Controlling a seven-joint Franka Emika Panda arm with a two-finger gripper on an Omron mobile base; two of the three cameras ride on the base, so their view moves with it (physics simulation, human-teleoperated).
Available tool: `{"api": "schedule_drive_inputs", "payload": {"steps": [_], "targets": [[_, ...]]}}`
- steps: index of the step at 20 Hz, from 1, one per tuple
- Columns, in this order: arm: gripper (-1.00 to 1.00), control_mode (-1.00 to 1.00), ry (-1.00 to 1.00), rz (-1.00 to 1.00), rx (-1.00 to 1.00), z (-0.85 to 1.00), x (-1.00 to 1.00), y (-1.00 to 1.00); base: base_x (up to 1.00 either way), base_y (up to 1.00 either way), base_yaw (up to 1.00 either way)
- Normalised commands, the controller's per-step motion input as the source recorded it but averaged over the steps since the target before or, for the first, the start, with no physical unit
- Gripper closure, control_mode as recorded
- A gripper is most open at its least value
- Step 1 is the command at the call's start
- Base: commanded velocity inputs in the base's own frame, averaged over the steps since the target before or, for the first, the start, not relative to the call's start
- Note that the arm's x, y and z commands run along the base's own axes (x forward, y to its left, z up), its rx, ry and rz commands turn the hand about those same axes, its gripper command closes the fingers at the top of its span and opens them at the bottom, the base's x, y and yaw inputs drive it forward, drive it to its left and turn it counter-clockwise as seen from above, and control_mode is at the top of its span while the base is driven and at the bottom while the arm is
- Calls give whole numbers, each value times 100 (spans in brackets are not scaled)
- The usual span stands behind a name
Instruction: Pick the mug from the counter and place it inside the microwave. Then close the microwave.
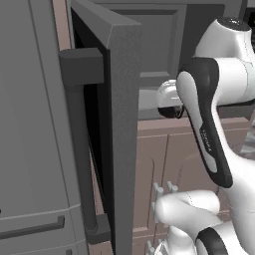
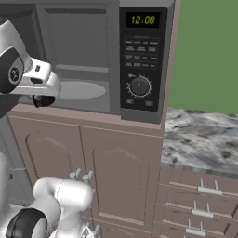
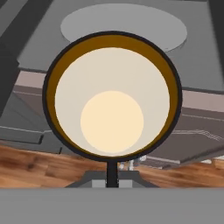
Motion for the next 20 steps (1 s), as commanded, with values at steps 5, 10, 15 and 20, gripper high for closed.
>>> {"api": "schedule_drive_inputs", "payload": {"steps": [5, 10, 15, 20], "targets": [[100, -100, 0, 0, 0, -15, 77, 2, 0, 0, 0], [100, -100, -3, 0, 0, -23, 75, 6, 0, 0, 0], [100, -100, -5, 0, 0, -33, 65, 7, 0, 0, 0], [100, -100, 0, 0, 0, -12, 23, 10, 0, 0, 0]]}}
